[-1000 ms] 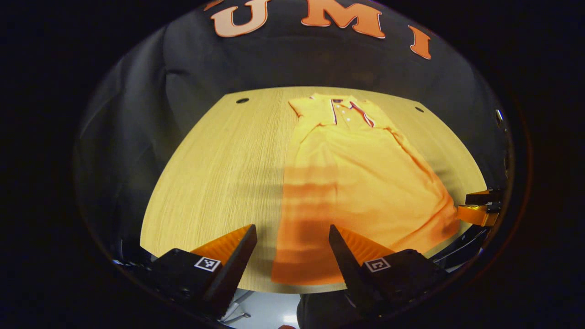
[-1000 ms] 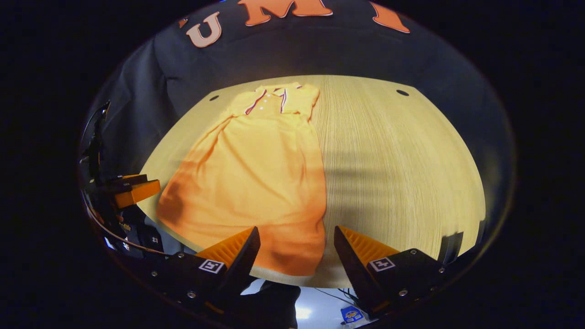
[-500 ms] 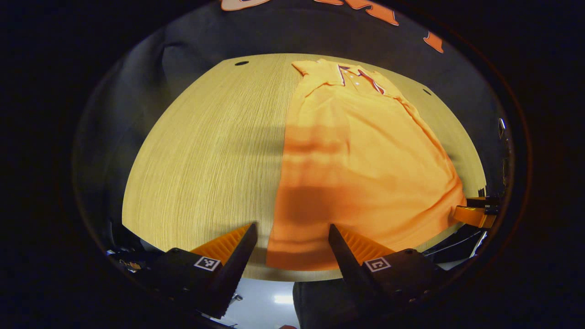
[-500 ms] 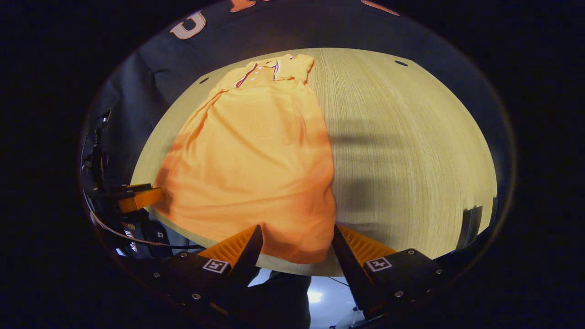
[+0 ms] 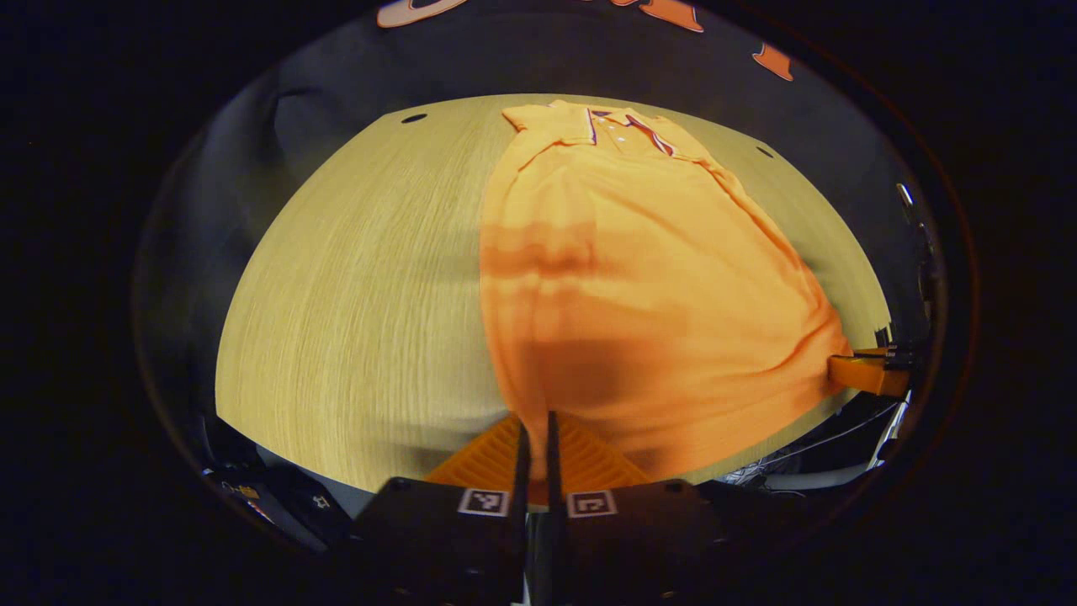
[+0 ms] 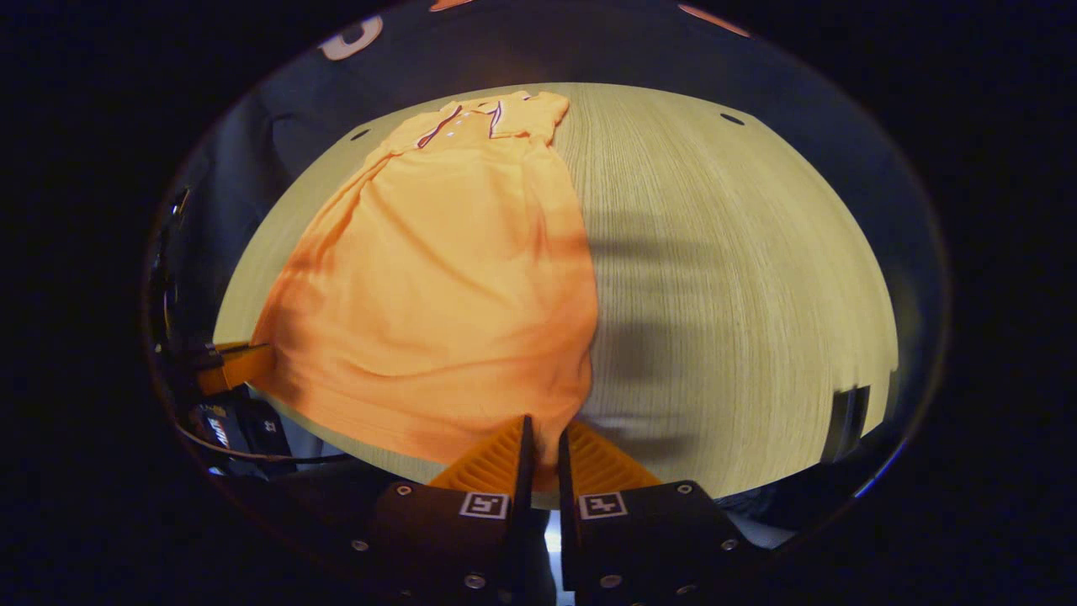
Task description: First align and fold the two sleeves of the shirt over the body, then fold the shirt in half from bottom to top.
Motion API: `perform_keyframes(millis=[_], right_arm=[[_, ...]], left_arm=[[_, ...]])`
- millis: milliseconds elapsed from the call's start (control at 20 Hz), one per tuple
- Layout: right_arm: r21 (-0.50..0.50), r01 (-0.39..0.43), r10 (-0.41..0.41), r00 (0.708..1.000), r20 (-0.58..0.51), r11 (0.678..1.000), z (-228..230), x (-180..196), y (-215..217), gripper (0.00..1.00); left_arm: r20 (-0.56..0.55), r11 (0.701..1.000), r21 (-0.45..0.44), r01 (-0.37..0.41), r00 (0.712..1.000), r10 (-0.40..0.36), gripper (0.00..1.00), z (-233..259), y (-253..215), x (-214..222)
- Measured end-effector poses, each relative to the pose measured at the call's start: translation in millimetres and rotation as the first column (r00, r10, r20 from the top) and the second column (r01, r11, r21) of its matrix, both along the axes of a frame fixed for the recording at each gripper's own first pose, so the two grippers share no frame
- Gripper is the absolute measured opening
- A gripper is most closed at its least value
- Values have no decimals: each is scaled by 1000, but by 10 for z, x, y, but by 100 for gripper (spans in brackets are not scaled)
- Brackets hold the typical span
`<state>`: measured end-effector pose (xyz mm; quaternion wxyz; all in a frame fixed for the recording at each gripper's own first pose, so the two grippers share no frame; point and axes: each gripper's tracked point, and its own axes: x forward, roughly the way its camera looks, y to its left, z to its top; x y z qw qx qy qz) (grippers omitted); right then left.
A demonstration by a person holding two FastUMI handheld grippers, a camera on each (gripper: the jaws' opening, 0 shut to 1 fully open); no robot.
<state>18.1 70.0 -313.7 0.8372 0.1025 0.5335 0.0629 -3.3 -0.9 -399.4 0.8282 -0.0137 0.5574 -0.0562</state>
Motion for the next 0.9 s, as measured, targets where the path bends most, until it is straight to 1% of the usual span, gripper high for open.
perform_keyframes(millis=[50,100,150,250,300,350,400,500,600,700,850,900], right_arm=[[93,18,-14,999,-41,995,-94,-106,159,16],[155,39,-32,998,-47,987,-1,-53,185,5],[191,20,-6,997,-73,981,-17,-122,257,6],[220,8,3,999,-48,975,81,-131,296,5],[224,16,-11,1000,-21,974,135,-69,283,5],[246,19,-17,1000,-9,969,195,-13,318,5],[268,19,-22,1000,5,963,253,31,356,5],[290,15,-21,1000,17,957,341,117,364,4],[323,44,-57,998,29,945,465,239,362,4],[381,51,-83,994,66,923,669,374,395,4],[373,54,-97,991,97,926,777,536,312,4],[381,63,-111,988,106,922,828,614,317,4]], left_arm=[[-14,1000,-12,24,1000,-24,7,2,-39,-19],[-26,999,-34,37,999,-37,8,34,-98,-42],[-30,998,-59,35,999,-37,7,55,-140,-39],[-13,994,-111,18,1000,-20,8,126,-186,22],[1,993,-114,-5,1000,5,8,193,-146,87],[2,990,-139,-21,1000,22,1,143,-168,133],[-15,986,-166,-22,1000,20,1,202,-188,125],[-6,983,-182,-24,1000,24,1,277,-165,220],[23,980,-196,-21,999,26,1,428,-141,359],[72,977,-213,-19,997,35,1,595,-109,588],[114,969,-247,-22,992,52,1,788,-76,912],[122,967,-253,-21,991,53,1,809,-66,1003]])
